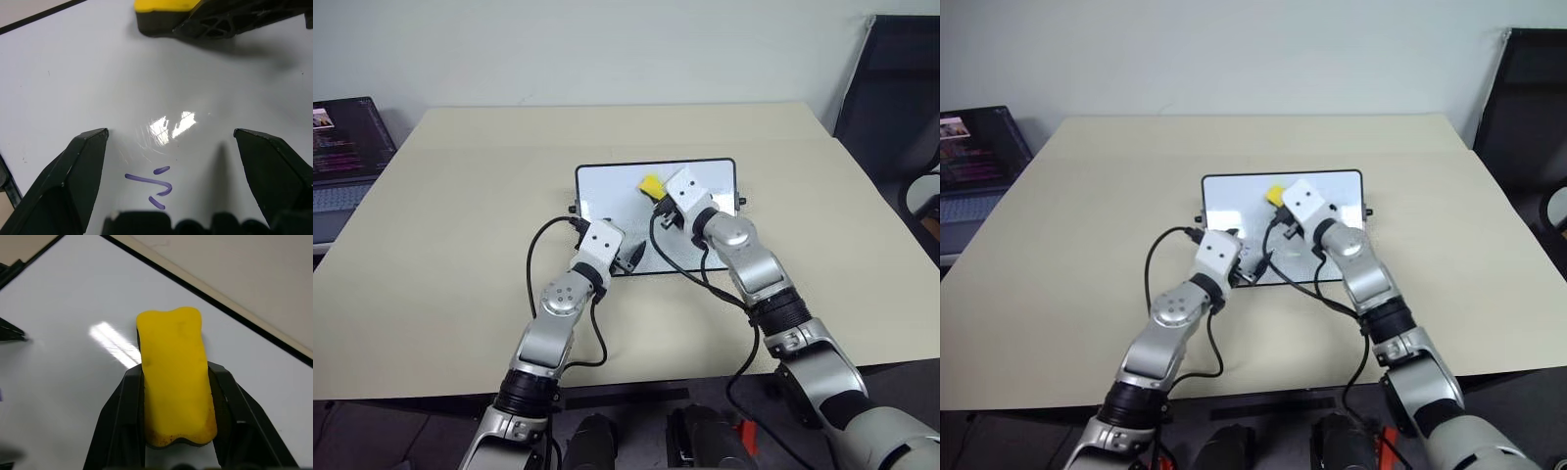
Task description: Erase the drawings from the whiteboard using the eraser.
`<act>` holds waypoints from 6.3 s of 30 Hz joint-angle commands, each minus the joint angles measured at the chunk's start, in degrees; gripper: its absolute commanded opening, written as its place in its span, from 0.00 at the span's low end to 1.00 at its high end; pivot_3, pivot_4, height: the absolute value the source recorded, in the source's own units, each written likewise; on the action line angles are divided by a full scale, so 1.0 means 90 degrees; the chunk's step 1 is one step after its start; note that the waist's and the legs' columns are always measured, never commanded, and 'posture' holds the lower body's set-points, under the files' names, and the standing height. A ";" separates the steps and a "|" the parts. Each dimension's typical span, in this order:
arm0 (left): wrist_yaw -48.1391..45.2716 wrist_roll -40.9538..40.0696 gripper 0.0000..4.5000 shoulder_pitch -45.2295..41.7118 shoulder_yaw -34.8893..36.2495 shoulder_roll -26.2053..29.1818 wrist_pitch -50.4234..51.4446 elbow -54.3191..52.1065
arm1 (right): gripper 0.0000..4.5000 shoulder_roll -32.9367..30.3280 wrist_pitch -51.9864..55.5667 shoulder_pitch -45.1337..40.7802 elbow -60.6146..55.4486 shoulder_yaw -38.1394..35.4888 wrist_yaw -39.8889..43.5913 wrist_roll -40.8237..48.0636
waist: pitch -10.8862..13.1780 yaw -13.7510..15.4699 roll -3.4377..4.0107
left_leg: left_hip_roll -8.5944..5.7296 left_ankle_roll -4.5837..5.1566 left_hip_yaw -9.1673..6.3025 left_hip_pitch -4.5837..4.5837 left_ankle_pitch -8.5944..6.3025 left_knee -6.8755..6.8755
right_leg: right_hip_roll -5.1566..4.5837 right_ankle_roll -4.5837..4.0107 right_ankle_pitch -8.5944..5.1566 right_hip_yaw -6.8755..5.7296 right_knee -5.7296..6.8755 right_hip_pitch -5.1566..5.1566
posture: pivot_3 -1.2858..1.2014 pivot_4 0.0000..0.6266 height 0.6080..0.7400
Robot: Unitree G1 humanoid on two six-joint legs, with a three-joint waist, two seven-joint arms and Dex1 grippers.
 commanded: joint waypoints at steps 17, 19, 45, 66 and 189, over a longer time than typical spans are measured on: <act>0.0002 0.0022 1.00 0.0012 0.0007 -0.0007 -0.0126 -0.0173 | 0.29 -0.0080 0.0502 0.0750 -0.0700 0.0264 0.0132 -0.0227 | -0.0001 -0.0020 0.0001 | 0.0002 0.0000 0.0002 0.0006 0.0000 0.0002 | 0.0000 0.0000 0.0000 0.0001 0.0006 0.0001 | 0.52 0.24 1.00; 0.0004 0.0025 1.00 0.0021 -0.0014 -0.0023 -0.0128 -0.0176 | 0.29 -0.0148 0.0399 0.0534 -0.0398 0.0064 -0.0091 -0.0257 | -0.0001 -0.0016 0.0001 | 0.0001 0.0001 0.0001 0.0009 0.0001 0.0004 | 0.0000 0.0000 0.0001 0.0000 0.0007 0.0004 | 0.52 0.24 1.00; -0.0119 0.0021 1.00 0.1119 -0.0190 0.0093 0.0720 -0.1744 | 0.29 -0.0663 0.0330 0.2127 -0.2945 -0.0270 0.0483 0.0355 | -0.0002 -0.0012 -0.0001 | 0.0000 0.0007 0.0003 -0.0005 0.0005 -0.0003 | -0.0001 0.0002 0.0007 0.0006 -0.0010 -0.0004 | 0.52 0.24 1.00; 0.0781 0.0142 1.00 0.2074 0.0095 -0.0270 0.1911 -0.2517 | 0.29 -0.0297 -0.0608 0.1433 -0.2242 0.0237 0.1043 0.0388 | -0.0001 -0.0017 -0.0001 | 0.0001 0.0007 -0.0001 -0.0004 0.0005 -0.0004 | 0.0001 -0.0002 0.0003 -0.0003 -0.0012 -0.0004 | 0.52 0.24 1.00; 0.0728 0.0115 1.00 0.1428 0.0468 -0.0006 0.0899 -0.2017 | 0.29 0.0227 -0.0674 0.1019 -0.0576 0.1267 0.0671 -0.1151 | -0.0005 -0.0023 -0.0007 | -0.0001 0.0007 -0.0001 0.0008 0.0006 0.0003 | -0.0008 0.0000 0.0006 -0.0006 0.0000 0.0004 | 0.52 0.24 1.00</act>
